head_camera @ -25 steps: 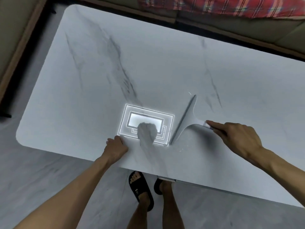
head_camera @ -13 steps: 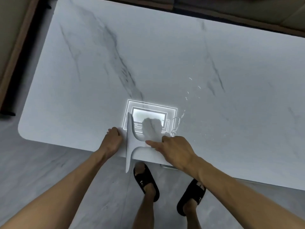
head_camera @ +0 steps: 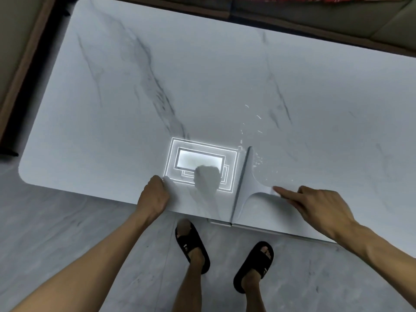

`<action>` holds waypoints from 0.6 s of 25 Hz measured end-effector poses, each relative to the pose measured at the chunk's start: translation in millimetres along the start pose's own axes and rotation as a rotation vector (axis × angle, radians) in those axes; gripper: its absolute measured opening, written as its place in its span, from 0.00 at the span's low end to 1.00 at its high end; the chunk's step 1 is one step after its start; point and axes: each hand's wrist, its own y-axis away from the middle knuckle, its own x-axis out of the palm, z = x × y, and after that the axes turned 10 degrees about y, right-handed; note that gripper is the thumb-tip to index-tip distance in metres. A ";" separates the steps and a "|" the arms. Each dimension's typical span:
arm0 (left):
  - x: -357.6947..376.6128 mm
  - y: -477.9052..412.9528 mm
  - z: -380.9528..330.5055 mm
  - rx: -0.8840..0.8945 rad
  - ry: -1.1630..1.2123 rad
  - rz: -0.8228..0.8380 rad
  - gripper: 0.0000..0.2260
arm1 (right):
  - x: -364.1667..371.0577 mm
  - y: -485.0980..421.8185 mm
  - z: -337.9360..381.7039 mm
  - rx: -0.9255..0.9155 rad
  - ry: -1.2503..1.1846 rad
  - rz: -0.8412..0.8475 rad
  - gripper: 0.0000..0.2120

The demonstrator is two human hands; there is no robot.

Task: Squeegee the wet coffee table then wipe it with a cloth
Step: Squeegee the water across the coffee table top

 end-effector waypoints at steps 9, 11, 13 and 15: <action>-55.2 -1.6 58.8 -0.201 0.183 -0.182 0.05 | -36.4 -123.7 204.1 -0.582 -0.034 -0.039 0.28; -60.9 -5.6 67.8 -0.186 0.187 -0.158 0.05 | -41.5 -145.6 224.9 -0.553 -0.007 -0.073 0.28; -59.5 -7.8 69.1 -0.165 0.180 -0.130 0.05 | -41.4 -155.6 224.3 -0.528 0.003 -0.095 0.27; -52.4 -7.3 65.1 -0.144 0.169 -0.089 0.05 | -37.3 -153.7 207.5 -0.472 -0.032 -0.108 0.25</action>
